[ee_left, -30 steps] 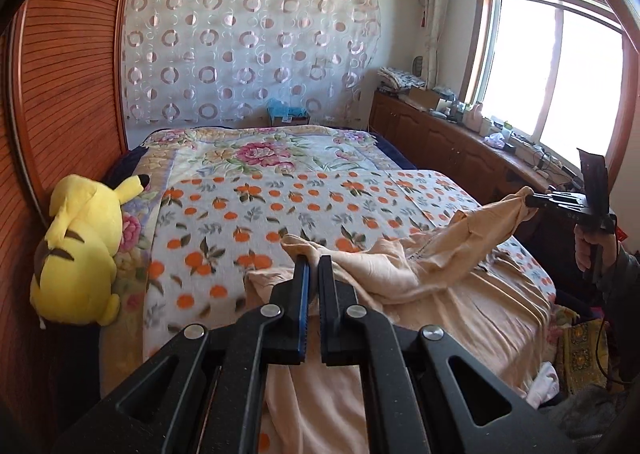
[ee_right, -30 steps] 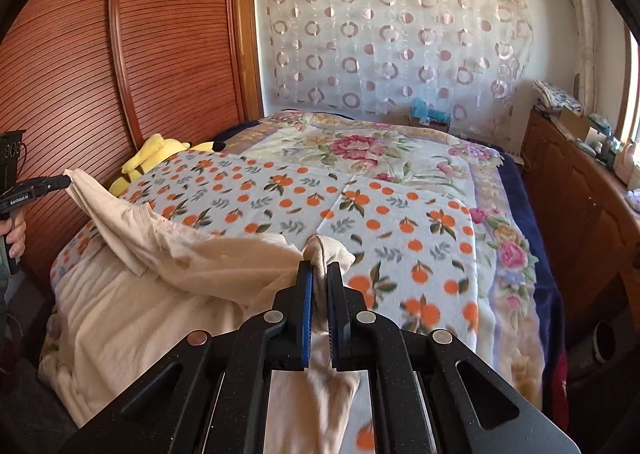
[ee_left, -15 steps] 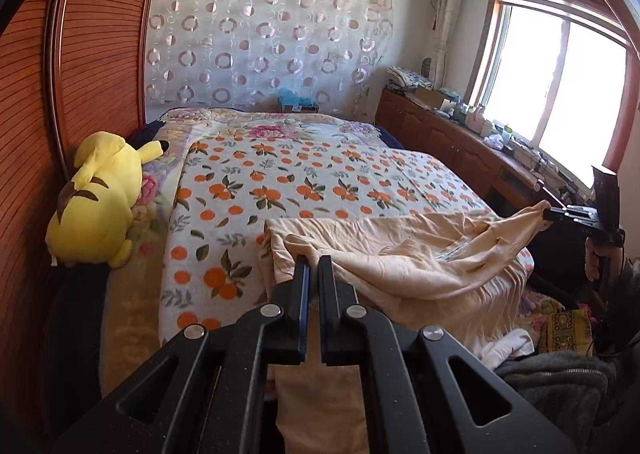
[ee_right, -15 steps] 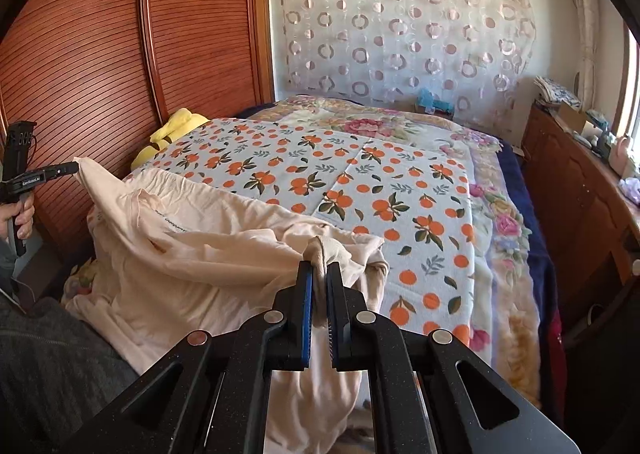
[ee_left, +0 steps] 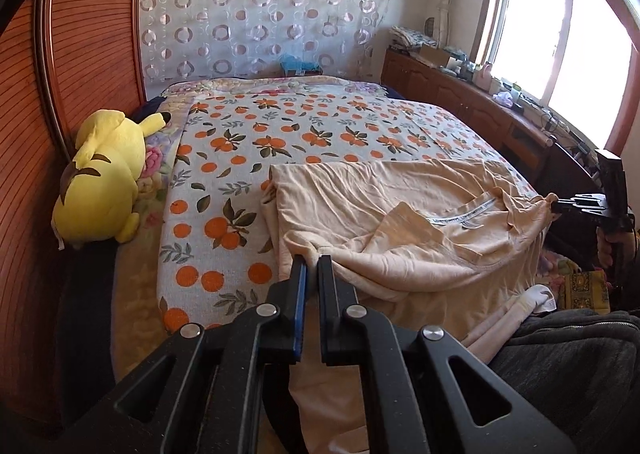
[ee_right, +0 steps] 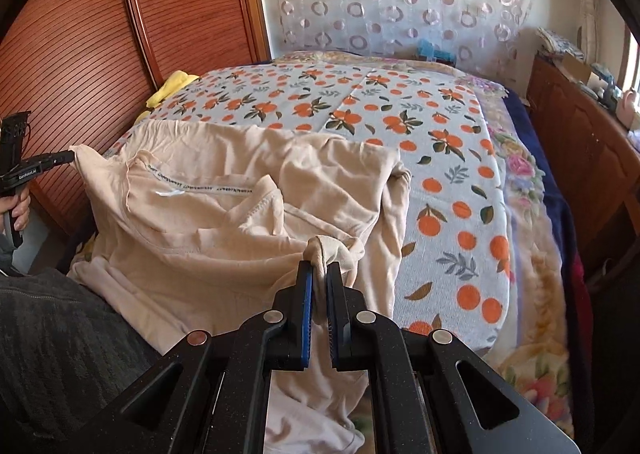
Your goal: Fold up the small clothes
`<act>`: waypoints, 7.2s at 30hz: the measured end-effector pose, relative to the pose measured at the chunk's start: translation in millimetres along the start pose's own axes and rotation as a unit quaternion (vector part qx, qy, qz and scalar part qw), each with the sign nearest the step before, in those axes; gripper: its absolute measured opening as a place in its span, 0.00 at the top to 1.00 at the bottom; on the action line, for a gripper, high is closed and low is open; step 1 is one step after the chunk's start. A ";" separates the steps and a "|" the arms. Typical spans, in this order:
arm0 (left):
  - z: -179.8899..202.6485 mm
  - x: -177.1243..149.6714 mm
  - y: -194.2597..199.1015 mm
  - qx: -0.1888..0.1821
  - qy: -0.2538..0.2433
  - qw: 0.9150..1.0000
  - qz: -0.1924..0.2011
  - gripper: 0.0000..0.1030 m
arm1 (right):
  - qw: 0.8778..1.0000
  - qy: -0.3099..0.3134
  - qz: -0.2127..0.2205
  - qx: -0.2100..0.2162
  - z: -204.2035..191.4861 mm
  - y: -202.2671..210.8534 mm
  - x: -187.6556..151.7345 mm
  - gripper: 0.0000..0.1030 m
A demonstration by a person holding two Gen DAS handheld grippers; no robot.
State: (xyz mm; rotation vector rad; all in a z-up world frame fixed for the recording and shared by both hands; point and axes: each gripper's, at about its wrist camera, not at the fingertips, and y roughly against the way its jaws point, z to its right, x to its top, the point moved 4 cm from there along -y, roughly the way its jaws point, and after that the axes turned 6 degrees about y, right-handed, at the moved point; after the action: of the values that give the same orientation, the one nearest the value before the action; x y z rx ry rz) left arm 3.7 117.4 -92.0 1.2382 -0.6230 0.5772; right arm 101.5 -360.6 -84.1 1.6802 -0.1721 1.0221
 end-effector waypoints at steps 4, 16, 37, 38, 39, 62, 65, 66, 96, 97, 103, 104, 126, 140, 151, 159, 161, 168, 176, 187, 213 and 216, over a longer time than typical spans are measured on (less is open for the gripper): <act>-3.5 2.6 3.2 0.012 0.005 1.000 0.003 0.95 | 1.000 0.003 -0.002 -0.003 3.5 4.9 1.0 0.94; 2.8 28.4 -6.1 0.020 -0.008 0.999 0.026 0.29 | 0.998 0.020 0.046 -0.037 8.6 25.7 18.8 0.88; -21.7 75.8 -129.4 0.038 0.004 0.998 -0.045 0.26 | 0.997 -0.061 0.012 -0.040 75.0 -114.1 65.9 0.43; -23.3 75.5 -133.2 0.038 0.003 0.998 -0.048 0.26 | 0.997 -0.067 0.011 -0.038 76.8 -115.9 66.6 0.43; -23.7 74.2 -137.7 0.040 0.001 0.998 -0.052 0.26 | 0.997 -0.073 0.011 -0.033 77.7 -117.4 67.1 0.43; -26.7 65.9 -156.7 0.051 -0.006 0.998 -0.047 0.24 | 0.994 -0.086 0.041 -0.051 84.4 -106.4 67.0 0.57; -27.3 66.0 -156.5 0.051 -0.005 0.998 -0.047 0.24 | 0.995 -0.077 0.037 -0.049 85.8 -110.9 66.3 0.40; -26.8 65.8 -156.6 0.051 -0.005 0.998 -0.048 0.24 | 0.995 -0.073 0.029 -0.053 87.2 -114.2 65.5 0.39; 52.5 116.1 1.7 -0.057 -0.056 0.994 0.076 0.89 | 0.991 0.005 0.130 -0.033 35.6 -8.3 87.1 0.89; 57.2 122.6 17.5 -0.059 -0.061 0.992 0.092 0.89 | 0.988 0.012 0.149 -0.033 31.6 10.7 93.7 0.89; 80.7 168.8 107.3 -0.065 -0.095 0.977 0.182 0.89 | 0.964 0.043 0.261 -0.035 17.7 121.3 133.7 0.89; 82.9 177.7 118.2 -0.064 -0.101 0.974 0.192 0.89 | 0.960 0.048 0.274 -0.039 17.0 135.8 139.7 0.89; -22.0 281.7 -174.2 0.054 -0.030 0.995 0.079 0.89 | 0.976 0.063 0.158 -0.137 85.7 -75.7 301.2 0.89; -33.3 272.7 -264.9 0.057 -0.034 0.998 0.015 0.89 | 0.990 0.045 0.061 -0.116 121.1 -178.2 322.1 0.89; -47.5 264.9 -295.5 0.046 -0.036 0.998 -0.008 0.89 | 0.993 0.033 0.010 -0.117 134.4 -212.6 323.0 0.89; -45.5 259.9 -264.4 0.041 -0.048 0.998 0.011 0.50 | 0.994 0.003 -0.001 -0.110 139.1 -207.9 324.2 0.87; -47.2 256.4 -258.1 0.039 -0.040 0.998 0.005 0.33 | 0.993 0.003 0.003 -0.114 136.0 -201.9 324.1 0.84; -41.2 215.0 -234.2 0.020 -0.028 0.999 -0.029 0.26 | 0.993 -0.005 0.033 -0.110 119.0 -153.3 302.9 0.57; -37.8 163.9 -197.0 0.029 -0.021 0.999 -0.037 0.26 | 0.995 -0.017 0.047 -0.086 92.5 -93.7 235.2 0.57; -22.5 120.4 -170.3 0.032 -0.014 0.999 -0.036 0.26 | 0.994 -0.047 0.029 -0.099 85.9 -38.1 159.5 0.57; -49.8 105.2 -178.3 0.037 0.038 0.997 -0.054 0.37 | 0.994 -0.085 0.010 -0.061 76.6 -52.4 168.2 0.57; -51.2 110.4 -182.8 0.039 0.039 0.997 -0.055 0.44 | 0.994 -0.089 -0.001 -0.068 79.3 -64.1 173.6 0.57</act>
State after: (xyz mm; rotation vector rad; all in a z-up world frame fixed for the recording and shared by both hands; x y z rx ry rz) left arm 215.6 132.3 -147.5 1.3071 -0.4678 0.5598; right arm 287.9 -338.5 -11.3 1.6451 -0.3497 0.8395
